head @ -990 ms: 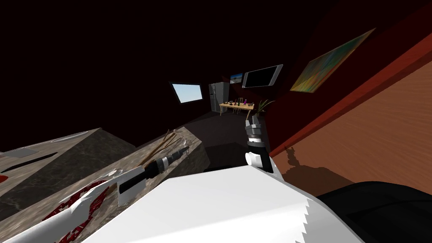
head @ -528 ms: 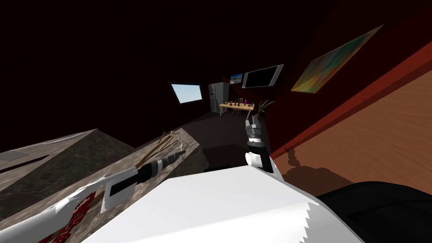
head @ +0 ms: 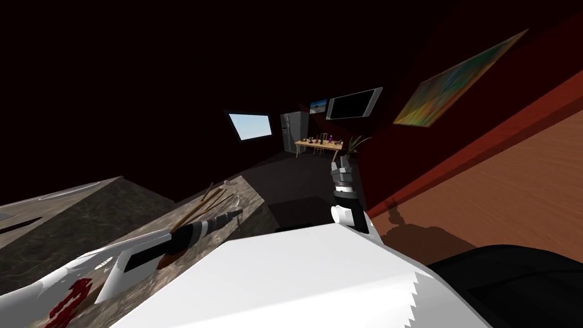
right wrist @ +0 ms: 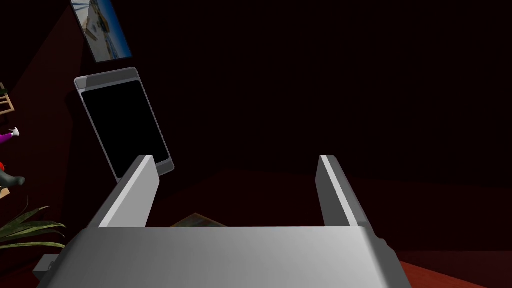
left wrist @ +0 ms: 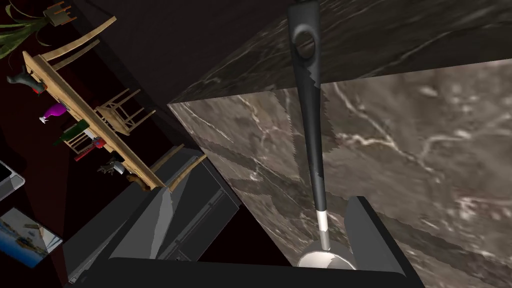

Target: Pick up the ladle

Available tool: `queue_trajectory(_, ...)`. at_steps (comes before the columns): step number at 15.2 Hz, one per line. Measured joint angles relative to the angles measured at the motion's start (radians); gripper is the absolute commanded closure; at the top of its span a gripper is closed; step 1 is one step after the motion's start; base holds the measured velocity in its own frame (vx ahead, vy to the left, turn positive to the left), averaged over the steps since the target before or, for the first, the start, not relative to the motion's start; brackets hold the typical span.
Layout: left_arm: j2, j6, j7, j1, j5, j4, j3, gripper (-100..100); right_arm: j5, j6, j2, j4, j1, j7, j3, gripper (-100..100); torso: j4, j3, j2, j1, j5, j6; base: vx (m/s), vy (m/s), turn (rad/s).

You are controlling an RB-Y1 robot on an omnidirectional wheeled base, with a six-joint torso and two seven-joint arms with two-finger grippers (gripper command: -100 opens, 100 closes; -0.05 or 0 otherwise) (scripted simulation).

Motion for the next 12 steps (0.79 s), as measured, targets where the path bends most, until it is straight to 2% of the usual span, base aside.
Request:
queue_trajectory(1, 0.019, 0.003, 0.014, -0.009, -0.004, 0.007, -0.022, -100, 0.000, 0.000, 0.000, 0.000, 0.000, 0.000, 0.000, 0, 0.000, 0.000, 0.000, -0.001, 0.000, 0.000, 0.086, -0.065, 0.004)
queue_trajectory(5, 0.105, 0.008, 0.000, 0.060, 0.040, 0.007, -0.019, -100, 0.000, 0.000, 0.000, 0.000, 0.000, 0.000, 0.000, 0, 0.000, 0.001, 0.002, 0.001, 0.000, -0.001, 0.103, -0.076, 0.017)
queue_trajectory(6, 0.122, 0.013, 0.001, 0.063, 0.043, 0.009, -0.032, -100, 0.000, 0.000, 0.000, 0.000, 0.000, 0.000, 0.000, 0, 0.000, 0.001, 0.002, 0.000, 0.000, 0.000, 0.073, -0.066, -0.037)
queue_trajectory(7, 0.134, 0.014, 0.016, 0.047, 0.031, 0.015, -0.052, -100, 0.000, 0.000, 0.000, 0.000, 0.000, 0.000, 0.000, 0, 0.001, 0.002, 0.003, 0.001, 0.000, 0.000, 0.075, -0.068, -0.009)
queue_trajectory(9, 0.171, 0.022, 0.030, 0.052, 0.042, 0.016, -0.079, -100, 0.000, 0.000, 0.000, 0.000, 0.000, 0.000, 0.000, 0, 0.001, 0.002, 0.004, 0.001, 0.000, 0.000, 0.087, -0.077, 0.012)
queue_trajectory(10, 0.191, 0.023, 0.048, 0.044, 0.031, 0.020, -0.101, -100, 0.000, 0.000, 0.000, 0.000, 0.000, 0.000, 0.000, 0, 0.001, 0.002, 0.003, 0.000, 0.000, 0.000, 0.211, -0.099, -0.132)
queue_trajectory(12, 0.201, 0.029, 0.094, 0.035, -0.009, 0.039, -0.147, -100, 0.000, 0.000, 0.000, 0.000, 0.000, 0.000, 0.000, 0, -0.001, -0.003, -0.006, 0.001, 0.000, 0.000, 0.239, -0.071, -0.094)
